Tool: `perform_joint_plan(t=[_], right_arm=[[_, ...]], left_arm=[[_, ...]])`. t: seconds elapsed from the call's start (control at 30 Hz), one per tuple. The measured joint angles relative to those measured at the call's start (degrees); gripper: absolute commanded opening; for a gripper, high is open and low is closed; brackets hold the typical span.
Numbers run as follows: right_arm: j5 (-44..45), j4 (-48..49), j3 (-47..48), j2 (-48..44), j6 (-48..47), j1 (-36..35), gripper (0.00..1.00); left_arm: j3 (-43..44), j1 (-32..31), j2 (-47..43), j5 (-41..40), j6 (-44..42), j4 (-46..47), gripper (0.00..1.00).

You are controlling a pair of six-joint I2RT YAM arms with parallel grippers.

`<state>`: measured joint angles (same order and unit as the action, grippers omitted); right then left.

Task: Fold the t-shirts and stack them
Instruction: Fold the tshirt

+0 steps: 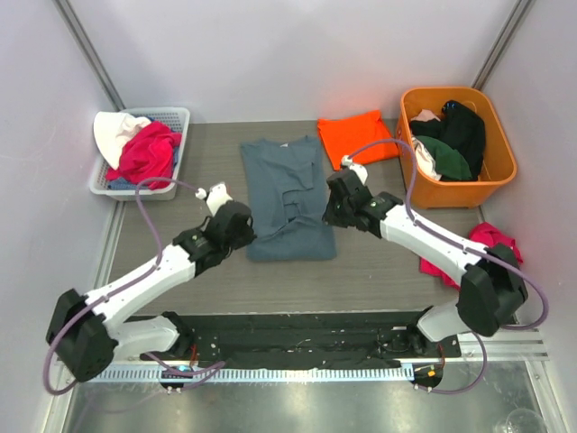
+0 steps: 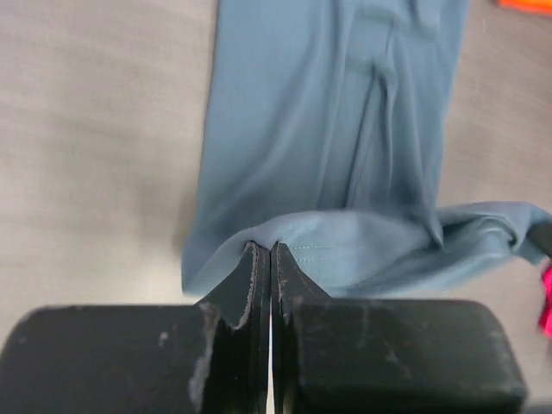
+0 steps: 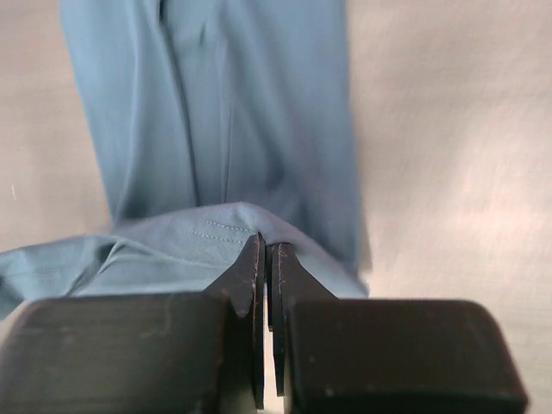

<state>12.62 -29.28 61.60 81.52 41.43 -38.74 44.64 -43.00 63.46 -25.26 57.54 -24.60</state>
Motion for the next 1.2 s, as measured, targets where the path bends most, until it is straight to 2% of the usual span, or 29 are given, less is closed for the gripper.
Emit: perform_joint_plan(t=[0.13, 0.27, 0.63, 0.67, 0.73, 0.77, 0.8, 0.87, 0.9, 0.97, 1.03, 1.1, 1.2], right_arm=[[-1.8, 3.7, 3.4, 5.0, -2.4, 5.6, 0.01], [-5.3, 7.7, 5.8, 10.8, -4.3, 9.7, 0.01], [-12.9, 13.0, 13.3, 24.7, -7.3, 13.6, 0.01], [-13.4, 13.1, 14.3, 25.8, -7.4, 13.8, 0.12], [-14.2, 13.1, 16.7, 28.0, -7.8, 14.3, 0.34], [-14.7, 13.2, 18.3, 29.3, -8.1, 14.8, 0.48], [-15.1, 13.3, 19.9, 30.5, -8.1, 15.3, 0.53], [-16.4, 13.2, 26.3, 34.3, -8.9, 17.3, 0.61], [-16.5, 13.6, 27.4, 34.9, -8.8, 18.5, 0.62], [-17.1, 13.4, 30.4, 35.8, -8.8, 21.0, 0.64], [-17.5, 13.7, 30.9, 34.9, -8.9, 22.9, 0.65], [-17.5, 14.1, 29.4, 33.1, -9.0, 24.4, 0.65], [-18.2, 13.3, 22.9, 27.3, -9.3, 24.9, 0.66]], left_arm=[[4.7, 7.1, 8.0, 4.7, -5.1, 5.2, 0.0], [9.0, 11.6, 15.0, 9.4, -8.9, 9.1, 0.0], [14.9, 16.4, 28.8, 17.7, -14.4, 15.1, 0.02], [15.3, 16.8, 29.6, 18.2, -14.6, 15.1, 0.06], [17.2, 18.0, 32.0, 19.6, -15.1, 15.3, 0.34], [18.5, 18.6, 33.5, 20.3, -15.5, 15.4, 0.51], [20.7, 19.7, 35.5, 21.6, -15.8, 15.6, 0.76], [25.2, 22.4, 39.6, 24.7, -16.2, 15.7, 0.87], [28.6, 24.2, 42.1, 26.8, -15.5, 14.9, 1.0], [35.3, 28.1, 46.4, 30.1, -14.9, 14.6, 1.0], [38.1, 30.7, 47.1, 31.6, -15.0, 13.9, 1.0], [38.4, 31.8, 46.0, 32.3, -15.0, 13.6, 1.0], [33.8, 32.1, 40.9, 34.0, -15.0, 13.0, 1.0]])
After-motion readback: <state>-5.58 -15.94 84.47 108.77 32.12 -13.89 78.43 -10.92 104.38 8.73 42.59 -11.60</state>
